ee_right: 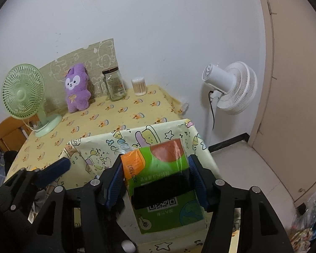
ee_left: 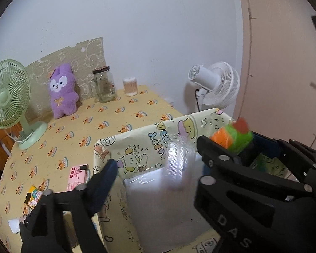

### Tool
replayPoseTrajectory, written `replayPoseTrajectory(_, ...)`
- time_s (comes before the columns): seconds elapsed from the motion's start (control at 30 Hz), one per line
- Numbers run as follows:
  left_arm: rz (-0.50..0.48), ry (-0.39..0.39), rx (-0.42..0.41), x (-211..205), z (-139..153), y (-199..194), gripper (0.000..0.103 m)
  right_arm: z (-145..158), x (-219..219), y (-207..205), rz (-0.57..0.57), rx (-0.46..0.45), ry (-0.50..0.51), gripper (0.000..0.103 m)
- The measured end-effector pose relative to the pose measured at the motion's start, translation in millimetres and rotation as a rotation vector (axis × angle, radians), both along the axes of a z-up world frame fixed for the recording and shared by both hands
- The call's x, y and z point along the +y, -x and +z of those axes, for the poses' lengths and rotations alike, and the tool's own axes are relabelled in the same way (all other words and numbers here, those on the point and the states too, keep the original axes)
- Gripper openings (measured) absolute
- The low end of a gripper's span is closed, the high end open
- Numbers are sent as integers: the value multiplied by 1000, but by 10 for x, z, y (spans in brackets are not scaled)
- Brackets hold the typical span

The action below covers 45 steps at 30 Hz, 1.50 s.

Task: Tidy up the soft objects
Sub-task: 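Open both tools to drop the straw bag and tissue pack into the box, then move both open tools back toward the black bag and grey glove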

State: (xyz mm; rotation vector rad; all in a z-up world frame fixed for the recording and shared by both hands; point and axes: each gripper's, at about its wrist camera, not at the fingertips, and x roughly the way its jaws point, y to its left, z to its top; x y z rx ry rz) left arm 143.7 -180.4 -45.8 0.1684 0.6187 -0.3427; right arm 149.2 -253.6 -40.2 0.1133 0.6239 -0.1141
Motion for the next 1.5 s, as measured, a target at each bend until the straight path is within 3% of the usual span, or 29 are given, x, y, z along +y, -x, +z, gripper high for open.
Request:
replayPoseTrajectory(0.13, -17, -3, -1, -21, 18, 49, 91, 31, 10, 36, -24, -12, 33, 93)
replayPoseTrajectory(0.3, -10, -1, -10, 1, 55, 113, 93, 85, 31, 107, -32, -29, 51, 98)
replayPoseTrajectory(0.63, 1, 11, -49, 119, 174, 304, 94, 239, 154, 309, -23, -71, 67, 103)
replayPoseTrajectory(1.5, 35, 57, -135, 635, 428, 824, 97, 563, 685, 786, 53, -146, 113, 103)
